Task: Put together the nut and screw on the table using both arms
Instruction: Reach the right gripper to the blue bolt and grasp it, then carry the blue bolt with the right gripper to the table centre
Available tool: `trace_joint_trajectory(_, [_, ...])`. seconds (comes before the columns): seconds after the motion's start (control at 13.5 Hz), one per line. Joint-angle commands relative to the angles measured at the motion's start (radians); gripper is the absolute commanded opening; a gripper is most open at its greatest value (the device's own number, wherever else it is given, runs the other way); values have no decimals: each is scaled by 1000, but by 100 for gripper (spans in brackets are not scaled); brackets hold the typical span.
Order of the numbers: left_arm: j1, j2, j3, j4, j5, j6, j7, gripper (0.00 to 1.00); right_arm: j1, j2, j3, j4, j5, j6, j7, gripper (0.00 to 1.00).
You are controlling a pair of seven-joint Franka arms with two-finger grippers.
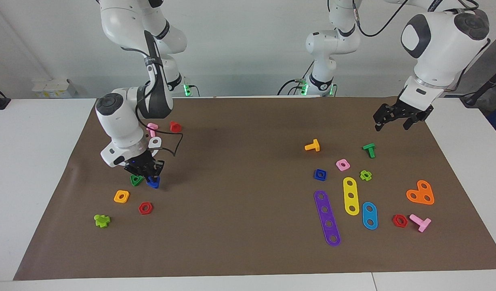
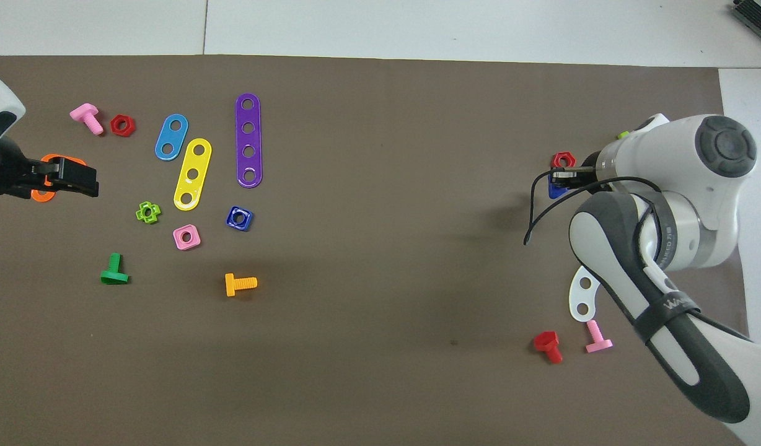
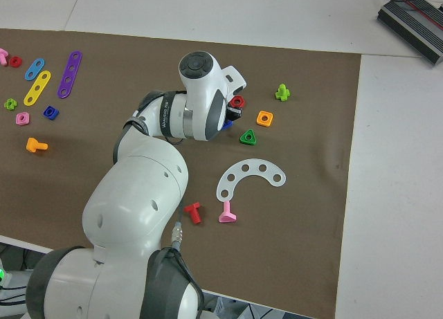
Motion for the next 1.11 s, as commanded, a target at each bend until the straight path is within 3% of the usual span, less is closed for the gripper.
trace_joint_trajectory(0.0, [8, -33, -1, -39, -14, 22, -5, 100, 62, 39, 10, 147, -9, -89, 140, 0])
trace_joint_trajectory(0.22, [8, -33, -1, -39, -14, 22, -5, 100, 176, 63, 11, 190, -34, -86, 266, 0])
trace_joint_trajectory(0.52, [8, -33, -1, -39, -14, 22, -5, 100, 329, 180, 10, 312, -34, -69, 491, 0])
trace_joint_trajectory(0.66, [8, -33, -1, -39, -14, 22, -5, 100, 387, 217, 8, 315, -46, -39, 576, 0])
trace_joint_trajectory(0.89, [8, -33, -1, -39, -14, 22, -5, 100, 449, 292, 11, 315, -162, 41, 738, 0])
trace_joint_trajectory(1.03, [8, -33, -1, -39, -14, 22, -5, 100, 460, 300, 11, 284, -169, 70, 774, 0])
